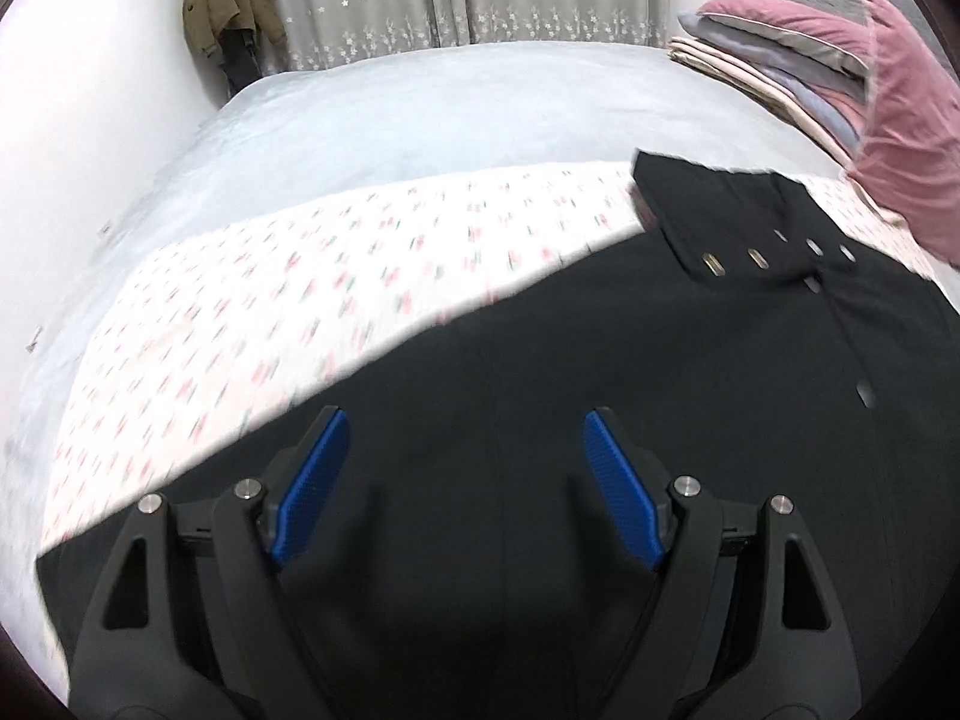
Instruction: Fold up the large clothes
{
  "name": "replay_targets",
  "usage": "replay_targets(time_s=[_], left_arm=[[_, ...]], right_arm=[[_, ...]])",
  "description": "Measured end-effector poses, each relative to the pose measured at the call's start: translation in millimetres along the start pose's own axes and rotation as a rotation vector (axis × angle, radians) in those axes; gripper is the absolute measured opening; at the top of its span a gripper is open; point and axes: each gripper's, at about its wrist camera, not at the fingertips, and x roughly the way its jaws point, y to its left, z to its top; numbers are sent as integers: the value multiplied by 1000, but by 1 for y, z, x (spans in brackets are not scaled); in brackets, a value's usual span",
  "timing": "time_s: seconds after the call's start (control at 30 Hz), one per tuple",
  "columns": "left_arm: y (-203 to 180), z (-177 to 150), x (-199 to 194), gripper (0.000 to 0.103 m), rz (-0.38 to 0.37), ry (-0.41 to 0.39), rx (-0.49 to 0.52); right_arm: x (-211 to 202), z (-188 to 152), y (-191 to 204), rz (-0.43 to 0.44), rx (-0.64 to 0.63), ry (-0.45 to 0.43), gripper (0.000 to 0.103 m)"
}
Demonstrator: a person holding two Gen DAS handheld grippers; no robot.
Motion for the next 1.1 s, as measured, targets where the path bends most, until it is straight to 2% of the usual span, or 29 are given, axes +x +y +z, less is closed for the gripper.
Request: replay_targets(time_s=[0.07,0.2,0.3,0.33,0.37,0.43,0.47,0.5,0.53,0.57,0.6,0.67,0.7,0.73,0.8,0.83,0.9,0.93,0.97,1.03,1.07,1.1], left_arm=[[-3,11,20,81,-20,-5,12],[-16,28,56,80,-107,-11,72],[-23,35,78,80,-248,46,91],[-24,37,83,80,-270,68,90],[-26,39,89,74,-280,84,85],[-29,40,95,46,-294,90,35],[-28,40,93,21,-296,77,-19],[-29,36,89,12,-308,76,-80],[-32,33,85,11,-294,63,-100],[-38,29,78,9,-251,37,-112],[-42,26,73,9,-215,16,-106],[-47,27,62,8,-151,-36,-129],[-46,32,53,8,-119,-83,-147],[-42,36,49,8,-110,-102,-163],[-40,41,48,9,-79,-123,-182],[-42,41,55,9,-46,-121,-170],[-47,35,88,12,-29,-10,-162],[-49,35,90,13,-16,-5,-160],[-50,38,83,16,3,-17,-162],[-55,39,73,23,28,1,-151],[-56,37,65,35,26,11,-144],[-58,32,50,58,20,10,-139]], right_arm=[[47,14,32,45,-57,34,85],[121,25,86,100,-158,85,85],[151,28,103,156,-196,115,85],[160,29,106,169,-205,122,85],[169,29,109,178,-210,131,85],[177,25,112,199,-178,131,82],[175,23,113,204,-161,114,66],[172,20,114,226,-155,107,34],[167,17,121,234,-153,92,19],[159,13,130,201,-165,75,13],[157,10,138,164,-190,61,11],[153,3,160,33,-276,19,9],[154,4,168,-16,-295,0,9],[155,9,172,-46,-296,-24,8],[163,24,174,-47,-248,-52,8],[166,29,176,-49,-242,-54,8],[184,32,181,-85,-253,-52,11],[200,31,184,-123,-267,-19,13],[201,32,190,-164,-288,-31,19],[195,33,195,-213,-309,-32,25],[189,32,193,-214,-305,-13,30],[182,30,190,-203,-290,2,42]])
